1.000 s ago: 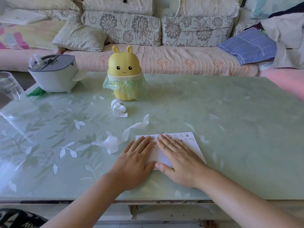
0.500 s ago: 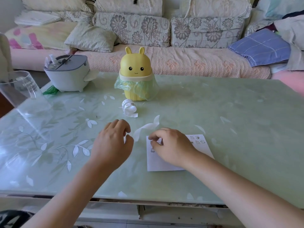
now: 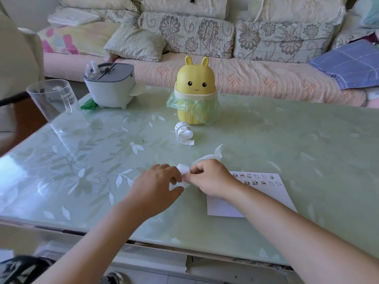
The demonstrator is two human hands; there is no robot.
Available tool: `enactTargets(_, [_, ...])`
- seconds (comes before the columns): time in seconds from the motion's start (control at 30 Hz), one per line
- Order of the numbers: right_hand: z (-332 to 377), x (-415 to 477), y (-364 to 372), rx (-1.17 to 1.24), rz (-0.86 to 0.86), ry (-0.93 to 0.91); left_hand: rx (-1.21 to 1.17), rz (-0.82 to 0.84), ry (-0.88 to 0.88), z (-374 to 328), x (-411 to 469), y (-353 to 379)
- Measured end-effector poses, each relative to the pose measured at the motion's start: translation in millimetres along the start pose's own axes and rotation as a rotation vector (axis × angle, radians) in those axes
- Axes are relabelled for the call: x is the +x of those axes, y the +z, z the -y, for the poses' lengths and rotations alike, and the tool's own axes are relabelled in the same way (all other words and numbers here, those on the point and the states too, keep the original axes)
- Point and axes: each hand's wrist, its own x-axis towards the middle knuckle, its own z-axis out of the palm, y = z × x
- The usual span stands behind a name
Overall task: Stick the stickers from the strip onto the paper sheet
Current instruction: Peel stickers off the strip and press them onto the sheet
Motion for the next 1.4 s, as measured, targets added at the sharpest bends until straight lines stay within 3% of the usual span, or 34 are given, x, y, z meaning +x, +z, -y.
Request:
enactTargets(0.43, [15,7,-17,0.457,-0.09,0.115,-0.548,0.047,-0.308,-13,17,-14])
enactTargets(0.73, [12,1,-17,0.197,0.035,-0.003,-0.83,0.008,-0.504,-17,21,-21])
enactTargets(1.0, [7,4,-15,0.09,-0.11,-0.224,-0.944,0.042,-0.572,-22,21,-24])
enactTargets(1.4, [5,-3,-8,-0.279,-0.345,-0.481,-0.989,0.033,-0.6,-26,19,-26])
